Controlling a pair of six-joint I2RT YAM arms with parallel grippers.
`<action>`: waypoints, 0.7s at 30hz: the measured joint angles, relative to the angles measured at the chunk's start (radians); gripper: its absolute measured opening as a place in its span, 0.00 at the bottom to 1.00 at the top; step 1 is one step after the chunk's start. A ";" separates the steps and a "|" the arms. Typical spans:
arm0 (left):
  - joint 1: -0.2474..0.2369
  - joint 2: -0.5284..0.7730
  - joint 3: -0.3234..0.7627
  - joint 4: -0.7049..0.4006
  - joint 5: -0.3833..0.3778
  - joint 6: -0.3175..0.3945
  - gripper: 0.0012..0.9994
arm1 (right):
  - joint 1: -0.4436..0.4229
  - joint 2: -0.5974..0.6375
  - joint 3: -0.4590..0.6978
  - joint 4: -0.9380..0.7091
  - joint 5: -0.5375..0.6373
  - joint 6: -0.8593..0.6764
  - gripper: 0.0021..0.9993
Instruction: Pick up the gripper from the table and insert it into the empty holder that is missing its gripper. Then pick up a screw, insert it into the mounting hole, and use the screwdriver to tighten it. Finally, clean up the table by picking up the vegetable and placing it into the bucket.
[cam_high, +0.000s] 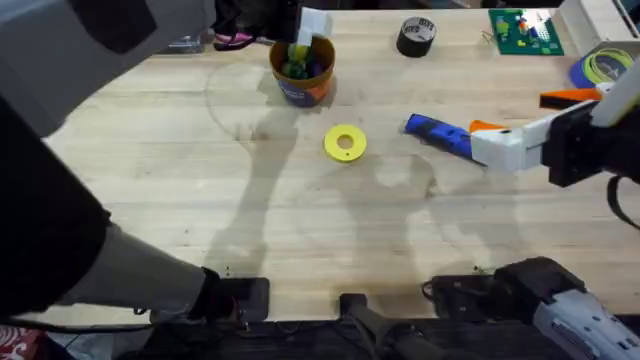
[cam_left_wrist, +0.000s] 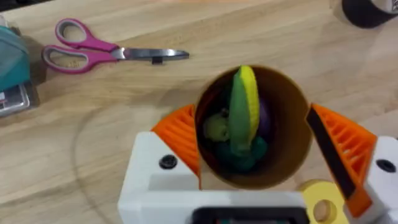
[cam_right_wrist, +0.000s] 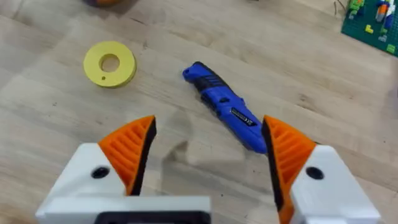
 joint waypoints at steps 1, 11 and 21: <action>0.000 -0.007 0.000 -0.011 0.001 0.000 0.99 | 0.000 0.000 0.000 0.000 0.000 0.000 1.00; 0.000 -0.268 0.000 -0.289 0.001 0.000 0.99 | 0.000 0.000 0.000 0.000 0.000 0.000 1.00; 0.000 -0.441 0.000 -0.595 0.001 0.000 0.99 | 0.000 0.000 0.000 0.000 0.000 0.000 1.00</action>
